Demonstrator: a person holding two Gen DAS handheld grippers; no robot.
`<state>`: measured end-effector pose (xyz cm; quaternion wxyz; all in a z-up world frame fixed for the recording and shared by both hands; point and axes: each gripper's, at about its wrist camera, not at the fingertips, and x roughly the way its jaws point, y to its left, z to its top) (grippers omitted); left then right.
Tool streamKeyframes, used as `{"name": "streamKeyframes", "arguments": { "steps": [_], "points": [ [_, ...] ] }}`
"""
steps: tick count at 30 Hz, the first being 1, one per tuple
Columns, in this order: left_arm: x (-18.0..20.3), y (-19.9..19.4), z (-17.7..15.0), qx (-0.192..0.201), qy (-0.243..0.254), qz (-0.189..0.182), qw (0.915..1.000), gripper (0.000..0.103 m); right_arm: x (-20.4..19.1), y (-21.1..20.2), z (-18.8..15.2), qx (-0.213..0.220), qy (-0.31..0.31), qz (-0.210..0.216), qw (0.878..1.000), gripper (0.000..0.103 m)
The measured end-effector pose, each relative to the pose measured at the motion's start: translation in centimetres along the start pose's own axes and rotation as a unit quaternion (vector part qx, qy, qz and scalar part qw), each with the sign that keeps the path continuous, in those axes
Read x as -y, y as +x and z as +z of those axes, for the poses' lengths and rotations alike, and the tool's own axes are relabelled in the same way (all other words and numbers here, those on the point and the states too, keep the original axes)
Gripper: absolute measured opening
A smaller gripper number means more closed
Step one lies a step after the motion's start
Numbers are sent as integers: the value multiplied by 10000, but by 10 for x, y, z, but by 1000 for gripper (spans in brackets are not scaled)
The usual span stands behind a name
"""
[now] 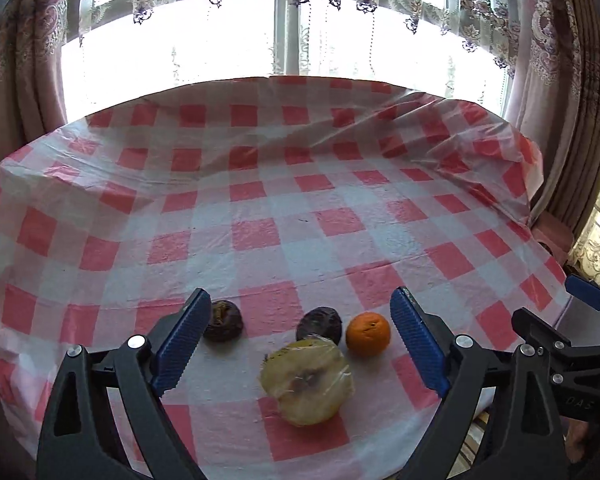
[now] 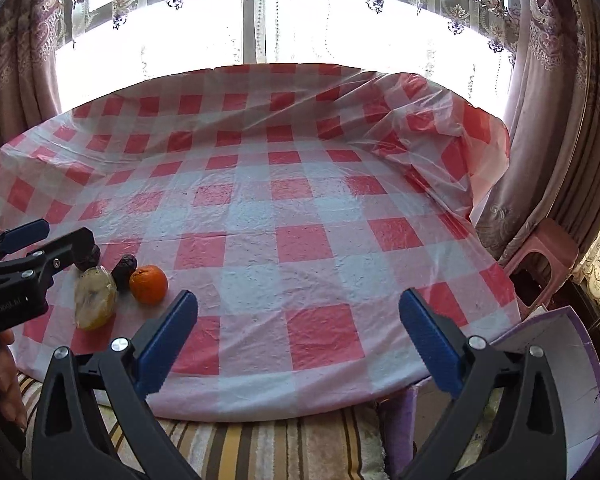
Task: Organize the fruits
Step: 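Move both open grippers back over the remaining fruits on the cloth, then grasp the dark brown fruit with the left gripper while the right grasps an orange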
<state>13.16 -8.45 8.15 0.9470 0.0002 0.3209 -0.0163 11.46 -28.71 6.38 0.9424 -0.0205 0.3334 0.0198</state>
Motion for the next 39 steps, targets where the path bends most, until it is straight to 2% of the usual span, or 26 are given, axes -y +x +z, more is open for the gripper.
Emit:
{"name": "streamKeyframes", "arguments": {
  "steps": [2, 4, 7, 10, 12, 15, 18, 20, 24, 31, 39],
  "points": [
    [-12, 2, 2, 5, 21, -44, 10000, 88, -8, 9, 3, -112, 24, 87, 9999, 101],
    [-23, 4, 3, 120, 17, 98, 9999, 88, -16, 18, 5, -233, 28, 178, 9996, 101],
    [-39, 3, 4, 370, -70, 311, 9988, 88, -31, 30, 7, -358, -92, 553, 9978, 101],
    [-60, 7, 1, 419, -347, 195, 9983, 88, -47, 37, 7, -402, -197, 909, 9949, 101],
    [-72, 12, -3, 314, -591, 239, 9975, 88, -55, 43, 7, -446, -209, 992, 9938, 101],
    [-89, 23, -12, 103, -909, -27, 9958, 89, -64, 51, 7, -485, -256, 978, 9937, 101],
    [-95, 37, -19, -179, -973, -22, 9951, 87, -69, 56, 8, -500, -307, 977, 9935, 101],
    [-93, 42, -22, -255, -924, -99, 9953, 77, -74, 59, 7, -514, -397, 957, 9933, 101],
    [-89, 51, -26, -366, -818, -207, 9958, 71, -85, 65, 5, -543, -595, 912, 9926, 101],
    [-87, 64, -28, -547, -757, -307, 9952, 60, -93, 77, 4, -676, -697, 987, 9904, 88],
    [-84, 75, -29, -667, -676, -353, 9949, 51, -101, 83, 3, -676, -812, 1082, 9885, 84]
  ]
}}
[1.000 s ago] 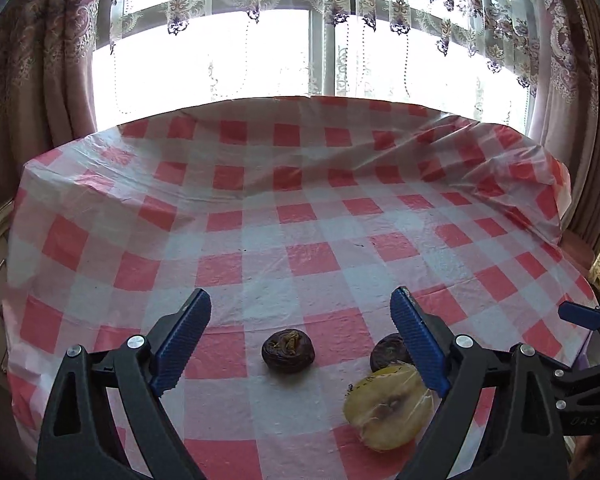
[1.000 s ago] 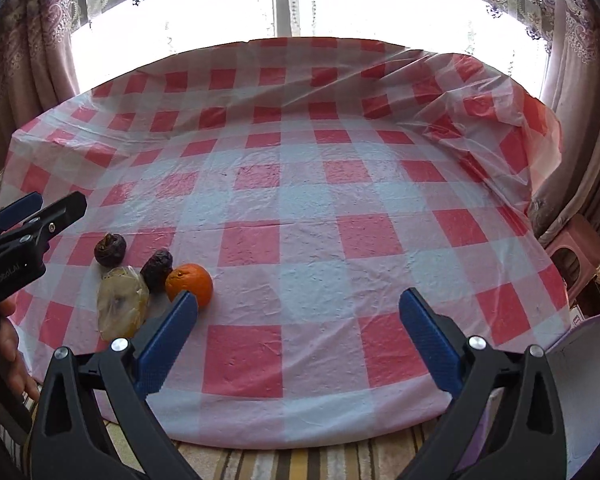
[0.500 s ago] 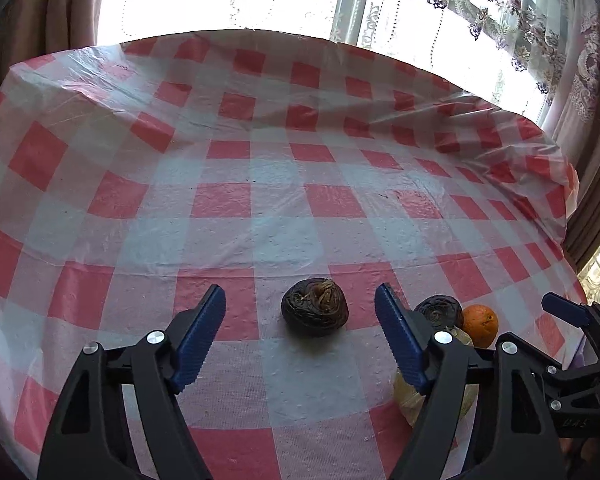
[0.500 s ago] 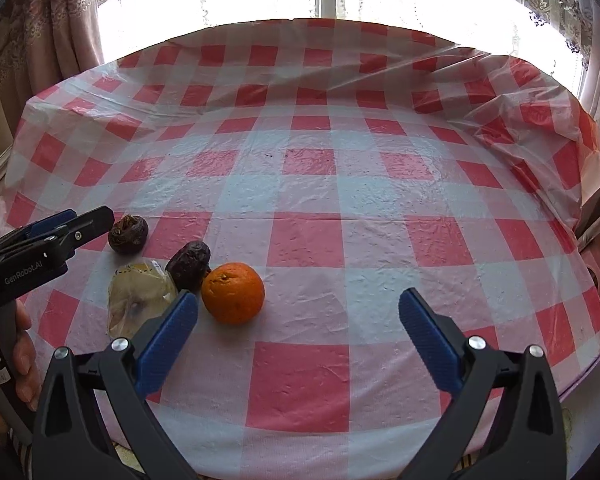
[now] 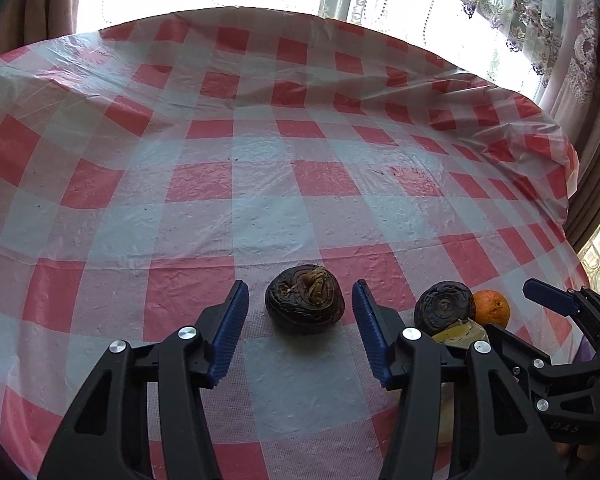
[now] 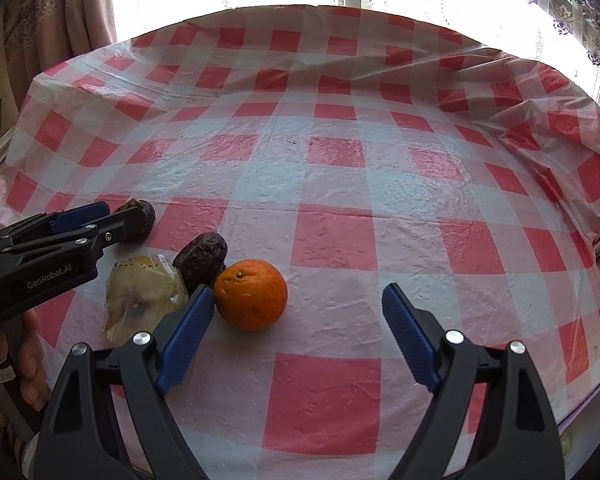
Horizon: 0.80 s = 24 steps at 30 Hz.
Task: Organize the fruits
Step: 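Grasp the dark brown fruit with the left gripper while the right grasps an orange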
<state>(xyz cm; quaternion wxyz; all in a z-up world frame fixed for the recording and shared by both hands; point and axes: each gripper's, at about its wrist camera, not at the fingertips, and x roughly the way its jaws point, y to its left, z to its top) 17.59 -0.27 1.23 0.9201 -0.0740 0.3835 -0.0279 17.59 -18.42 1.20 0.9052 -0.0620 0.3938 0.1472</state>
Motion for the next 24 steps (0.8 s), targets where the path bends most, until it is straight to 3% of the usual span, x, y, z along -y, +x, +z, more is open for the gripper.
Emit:
{"name": "streamKeyframes", "arguments": {
  "steps": [10, 12, 20, 24],
  "points": [
    [4, 3, -2, -54, 99, 36, 9999, 39, -5, 0, 1, 62, -110, 217, 9997, 70],
    [5, 2, -2, -43, 120, 59, 9999, 39, -7, 1, 1, 27, -164, 288, 9994, 58],
    [5, 1, -3, 1, 130, 69, 9999, 38, -10, 5, -2, -74, -189, 612, 9979, 39],
    [4, -1, -3, 31, 109, 98, 9999, 38, -11, 3, -4, -38, -206, 570, 9982, 38]
  ]
}}
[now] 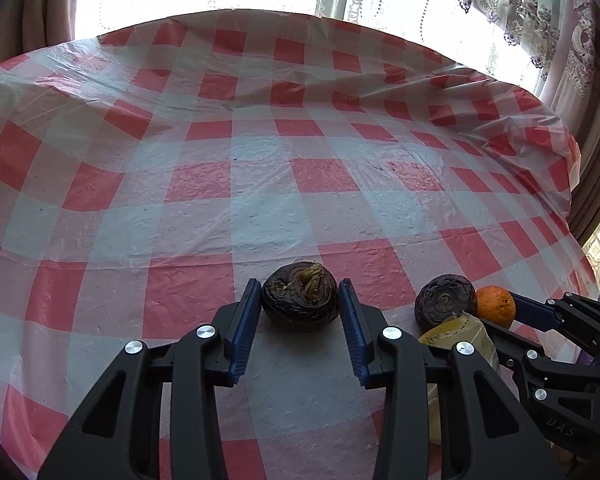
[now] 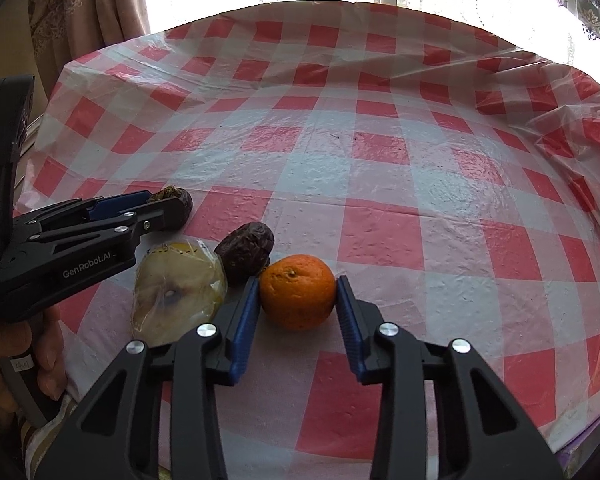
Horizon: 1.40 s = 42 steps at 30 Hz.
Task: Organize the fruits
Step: 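Grasp the dark brown fruit with the left gripper while the right grasps an orange, then carry the dark fruit and the orange over the box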
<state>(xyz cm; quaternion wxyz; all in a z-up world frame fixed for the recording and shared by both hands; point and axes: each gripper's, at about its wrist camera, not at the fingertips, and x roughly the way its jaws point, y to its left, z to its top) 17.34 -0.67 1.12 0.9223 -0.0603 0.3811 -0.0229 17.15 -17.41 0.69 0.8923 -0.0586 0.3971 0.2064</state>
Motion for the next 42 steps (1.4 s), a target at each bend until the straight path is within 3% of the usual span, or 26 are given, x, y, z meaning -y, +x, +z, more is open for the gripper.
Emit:
{"name": "streamKeyframes", "arguments": {
  "steps": [24, 42],
  "points": [
    [14, -44, -7, 470, 85, 360, 9982, 38, 11, -34, -14, 295, 302, -288, 9987, 38],
    [79, -74, -8, 586, 608, 122, 9964, 38, 60, -92, -41, 548, 831, -523, 9937, 38]
  ]
}}
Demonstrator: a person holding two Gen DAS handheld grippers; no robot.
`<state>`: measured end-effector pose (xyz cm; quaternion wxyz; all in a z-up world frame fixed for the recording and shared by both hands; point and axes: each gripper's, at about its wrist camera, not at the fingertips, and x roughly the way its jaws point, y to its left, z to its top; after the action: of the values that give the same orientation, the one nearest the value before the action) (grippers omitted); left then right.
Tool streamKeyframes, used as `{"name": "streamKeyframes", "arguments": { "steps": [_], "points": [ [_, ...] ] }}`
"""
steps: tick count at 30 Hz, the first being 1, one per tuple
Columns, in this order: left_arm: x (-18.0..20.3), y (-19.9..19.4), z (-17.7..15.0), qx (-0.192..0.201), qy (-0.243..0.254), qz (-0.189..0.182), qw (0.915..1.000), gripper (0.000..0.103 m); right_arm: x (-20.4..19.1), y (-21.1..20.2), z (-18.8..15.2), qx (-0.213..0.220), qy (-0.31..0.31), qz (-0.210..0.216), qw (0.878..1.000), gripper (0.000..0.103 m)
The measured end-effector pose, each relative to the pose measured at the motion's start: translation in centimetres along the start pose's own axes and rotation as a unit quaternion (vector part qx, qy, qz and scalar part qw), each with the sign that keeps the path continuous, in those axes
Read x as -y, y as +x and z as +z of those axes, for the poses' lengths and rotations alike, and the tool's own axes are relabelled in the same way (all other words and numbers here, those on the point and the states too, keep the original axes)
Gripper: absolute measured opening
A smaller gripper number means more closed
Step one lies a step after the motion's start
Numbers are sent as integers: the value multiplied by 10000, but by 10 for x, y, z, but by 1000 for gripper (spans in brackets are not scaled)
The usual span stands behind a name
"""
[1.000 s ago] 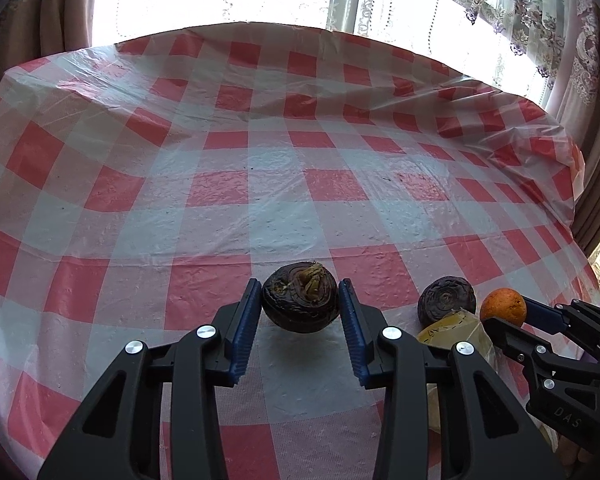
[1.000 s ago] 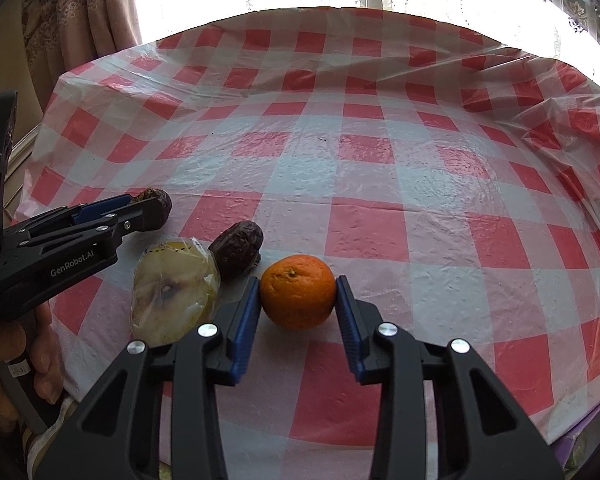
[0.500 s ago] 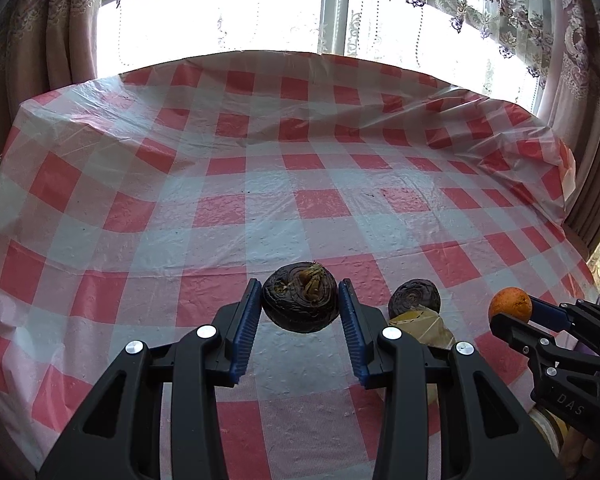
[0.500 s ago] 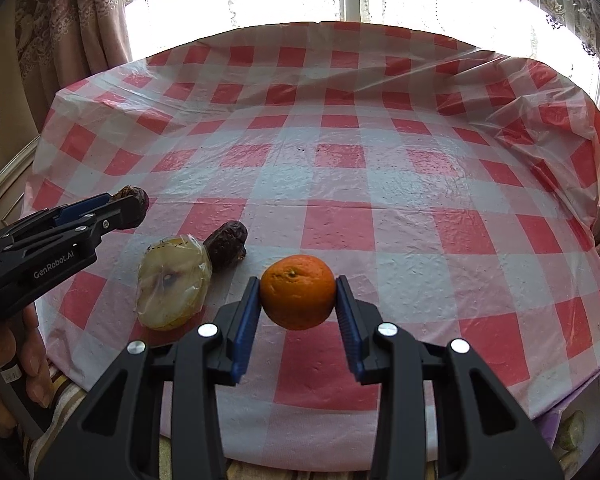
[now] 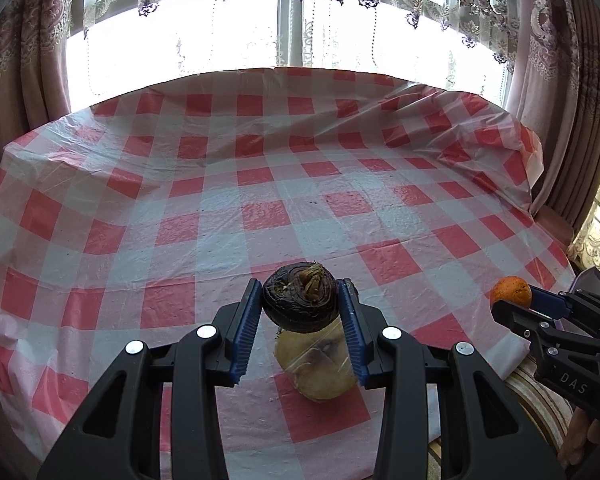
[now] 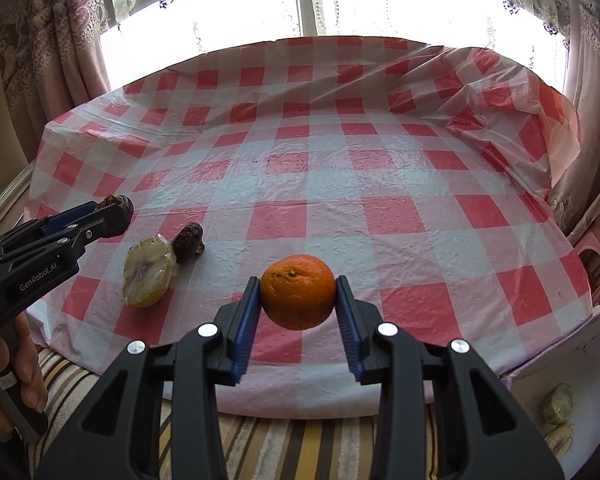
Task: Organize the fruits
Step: 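Carry the dark fruit and the orange over the box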
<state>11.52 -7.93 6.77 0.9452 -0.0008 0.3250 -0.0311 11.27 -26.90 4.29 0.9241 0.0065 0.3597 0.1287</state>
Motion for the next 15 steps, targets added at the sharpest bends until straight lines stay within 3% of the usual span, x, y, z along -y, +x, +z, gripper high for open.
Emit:
{"name": "streamKeyframes", "arguments": {
  "steps": [15],
  "points": [
    [91, -1, 4, -72, 735, -629, 9953, 38, 73, -48, -10, 180, 457, -398, 9980, 38]
  ]
}}
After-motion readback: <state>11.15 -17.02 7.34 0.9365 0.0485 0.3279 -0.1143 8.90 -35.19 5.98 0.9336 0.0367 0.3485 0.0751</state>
